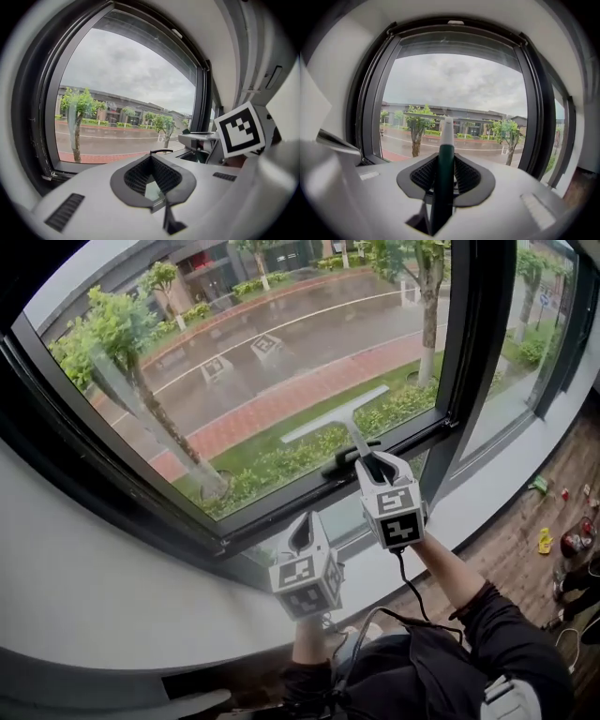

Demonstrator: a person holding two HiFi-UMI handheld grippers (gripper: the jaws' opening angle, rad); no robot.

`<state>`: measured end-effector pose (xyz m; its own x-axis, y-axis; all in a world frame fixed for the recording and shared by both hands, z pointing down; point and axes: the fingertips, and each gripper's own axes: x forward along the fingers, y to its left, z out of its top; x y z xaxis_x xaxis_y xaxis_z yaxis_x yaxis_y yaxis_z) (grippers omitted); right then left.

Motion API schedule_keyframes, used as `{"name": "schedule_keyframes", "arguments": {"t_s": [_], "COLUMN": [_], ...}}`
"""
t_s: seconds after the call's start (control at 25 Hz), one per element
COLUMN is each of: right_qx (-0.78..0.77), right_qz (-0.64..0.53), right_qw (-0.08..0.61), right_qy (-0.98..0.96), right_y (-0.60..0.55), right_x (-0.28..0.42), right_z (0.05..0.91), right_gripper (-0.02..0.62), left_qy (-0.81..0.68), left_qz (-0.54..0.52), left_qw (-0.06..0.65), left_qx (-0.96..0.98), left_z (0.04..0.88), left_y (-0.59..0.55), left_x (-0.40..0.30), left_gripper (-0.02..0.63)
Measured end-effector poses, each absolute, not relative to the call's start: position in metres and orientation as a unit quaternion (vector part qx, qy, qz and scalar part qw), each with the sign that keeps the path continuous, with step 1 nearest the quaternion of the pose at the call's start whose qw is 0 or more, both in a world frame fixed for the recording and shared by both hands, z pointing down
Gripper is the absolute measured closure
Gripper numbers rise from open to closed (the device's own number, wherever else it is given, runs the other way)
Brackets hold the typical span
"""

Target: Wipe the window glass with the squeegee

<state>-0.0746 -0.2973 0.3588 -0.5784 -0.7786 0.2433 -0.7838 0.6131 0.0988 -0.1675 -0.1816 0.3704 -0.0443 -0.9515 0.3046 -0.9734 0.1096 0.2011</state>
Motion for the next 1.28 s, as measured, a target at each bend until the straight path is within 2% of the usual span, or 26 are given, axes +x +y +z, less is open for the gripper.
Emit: {"name": "schedule_keyframes", "arguments": {"t_s": [0.36,0.64,0.96,1.28], "right_qx": [0.496,0.515,0.485,0.468], "right_qz": [-0.041,-0.108,-0.132,-0.152], "right_qw": [0.005,-0.052,-0.065,-0.075], "right_qy": [-0.867,-0.849,-0.862,-0.868], "right_y": [-0.334,-0.36,-0.412,-0.437], "right_x": [-0.018,0.017,0.017,0.012], "right_z": [0.194,0.076,0.017,-0.024], "right_gripper": [0.502,0.502,0.502,0.502], "left_qy": [-0.69,-0.696,-0.711,-0.734], "left_qz": [0.024,0.019,-0.009,-0.018], "left_qw": [0.126,0.115,0.081,0.073], "left_qx": [0.713,0.709,0.699,0.675], "left_z": [0.319,0.302,0.279,0.267], "left_y": [-0.191,-0.205,-0.248,-0.262], "left_x": [-0.149,-0.13,-0.088,-0.08], "left_gripper": [0.607,0.607,0.607,0.607]}}
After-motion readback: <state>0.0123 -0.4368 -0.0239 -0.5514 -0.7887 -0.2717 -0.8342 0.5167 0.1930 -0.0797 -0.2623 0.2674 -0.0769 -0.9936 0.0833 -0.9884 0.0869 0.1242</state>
